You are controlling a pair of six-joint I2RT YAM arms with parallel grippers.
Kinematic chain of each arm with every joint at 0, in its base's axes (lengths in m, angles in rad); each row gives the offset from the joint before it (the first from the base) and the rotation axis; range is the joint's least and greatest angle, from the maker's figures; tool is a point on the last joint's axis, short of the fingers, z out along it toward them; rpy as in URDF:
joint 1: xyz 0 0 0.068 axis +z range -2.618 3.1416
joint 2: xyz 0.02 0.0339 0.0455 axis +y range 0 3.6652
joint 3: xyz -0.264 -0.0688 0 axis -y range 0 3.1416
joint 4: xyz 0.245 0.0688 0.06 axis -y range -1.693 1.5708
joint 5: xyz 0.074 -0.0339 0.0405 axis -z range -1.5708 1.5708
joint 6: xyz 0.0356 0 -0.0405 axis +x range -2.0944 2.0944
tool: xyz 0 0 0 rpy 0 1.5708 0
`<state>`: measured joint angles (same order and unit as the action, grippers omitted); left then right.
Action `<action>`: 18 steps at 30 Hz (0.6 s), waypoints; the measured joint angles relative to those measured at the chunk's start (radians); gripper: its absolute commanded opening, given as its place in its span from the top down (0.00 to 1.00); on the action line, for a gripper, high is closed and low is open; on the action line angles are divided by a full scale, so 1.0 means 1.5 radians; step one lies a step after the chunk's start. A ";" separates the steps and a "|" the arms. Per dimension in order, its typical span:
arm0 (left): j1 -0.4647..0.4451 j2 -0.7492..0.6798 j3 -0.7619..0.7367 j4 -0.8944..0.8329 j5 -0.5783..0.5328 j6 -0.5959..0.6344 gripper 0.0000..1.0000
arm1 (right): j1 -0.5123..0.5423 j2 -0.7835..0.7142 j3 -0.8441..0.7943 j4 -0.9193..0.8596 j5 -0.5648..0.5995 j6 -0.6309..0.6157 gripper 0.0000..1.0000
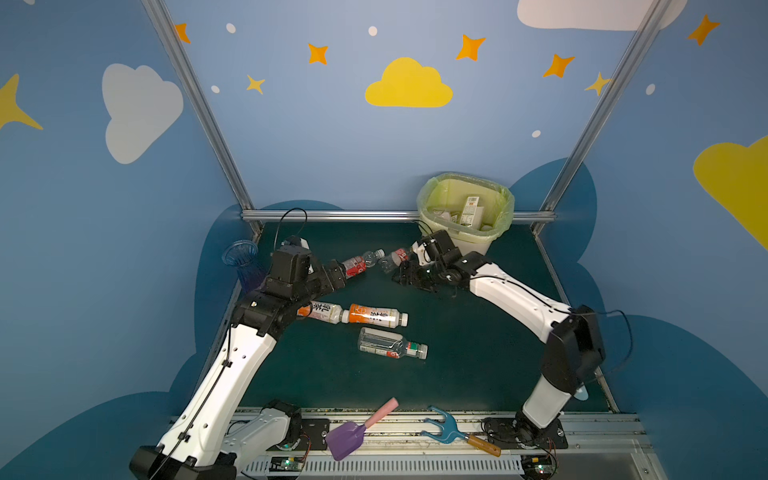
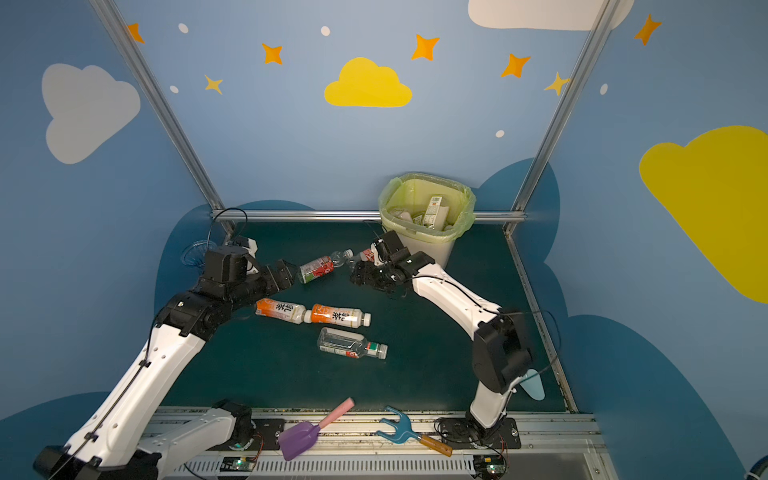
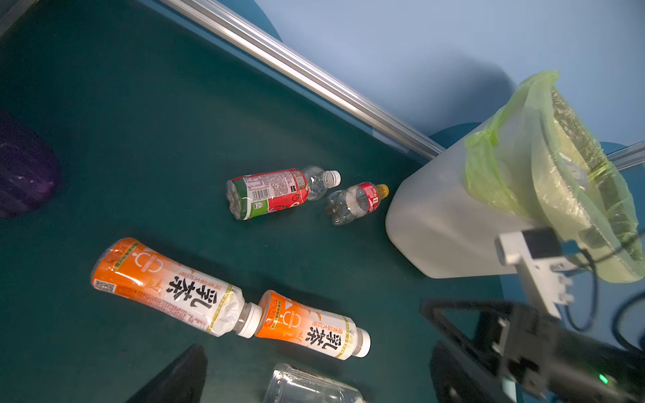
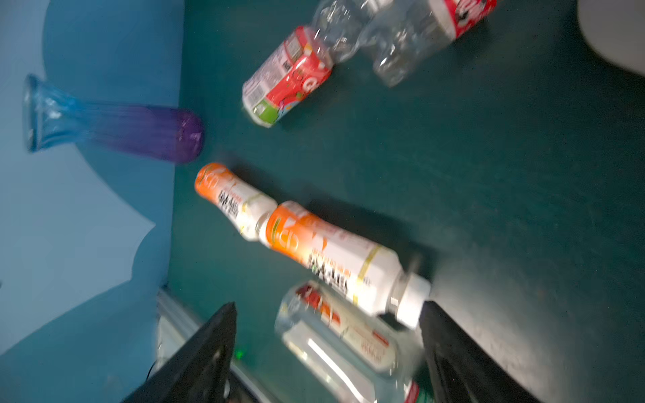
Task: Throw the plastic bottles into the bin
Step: 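Withdraw left arm toward orange tea bottles while right gripper reaches yellow-cap bottle, then close right gripper on the red-label yellow-cap bottle beside the bin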
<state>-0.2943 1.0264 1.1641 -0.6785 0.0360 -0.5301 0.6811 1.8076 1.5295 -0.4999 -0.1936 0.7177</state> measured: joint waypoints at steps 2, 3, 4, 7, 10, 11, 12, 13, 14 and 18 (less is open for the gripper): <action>0.001 -0.020 -0.009 -0.003 0.001 -0.002 0.00 | 0.001 0.067 0.049 0.016 0.033 0.026 0.16; 0.002 -0.028 -0.010 -0.004 0.002 -0.002 0.00 | 0.001 0.094 0.071 0.018 0.047 0.035 0.16; 0.003 -0.036 -0.011 -0.007 0.002 -0.002 0.00 | 0.002 0.125 0.100 0.020 0.068 0.044 0.15; 0.004 -0.055 -0.011 -0.012 0.003 -0.002 0.00 | 0.004 0.213 0.195 0.012 0.121 0.062 0.14; 0.005 -0.072 -0.011 -0.019 0.002 -0.002 0.00 | 0.009 0.274 0.266 0.005 0.173 0.076 0.11; 0.006 -0.077 -0.011 -0.020 0.002 -0.002 0.00 | 0.010 0.285 0.279 0.001 0.187 0.078 0.10; 0.007 -0.081 -0.011 -0.021 0.002 -0.001 0.00 | 0.010 0.298 0.297 -0.005 0.202 0.081 0.09; 0.009 -0.085 -0.011 -0.022 0.002 -0.001 0.00 | 0.011 0.310 0.315 -0.014 0.216 0.083 0.09; 0.010 -0.088 -0.011 -0.024 0.001 0.001 0.00 | 0.011 0.321 0.334 -0.023 0.229 0.086 0.08; 0.020 -0.088 -0.010 -0.035 0.000 0.012 0.00 | 0.011 0.360 0.406 -0.047 0.274 0.093 0.08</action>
<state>-0.2638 0.8940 1.1488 -0.7307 0.0357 -0.5114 0.6983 2.3478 2.1387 -0.5705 0.2180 0.8574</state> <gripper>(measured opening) 0.997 0.921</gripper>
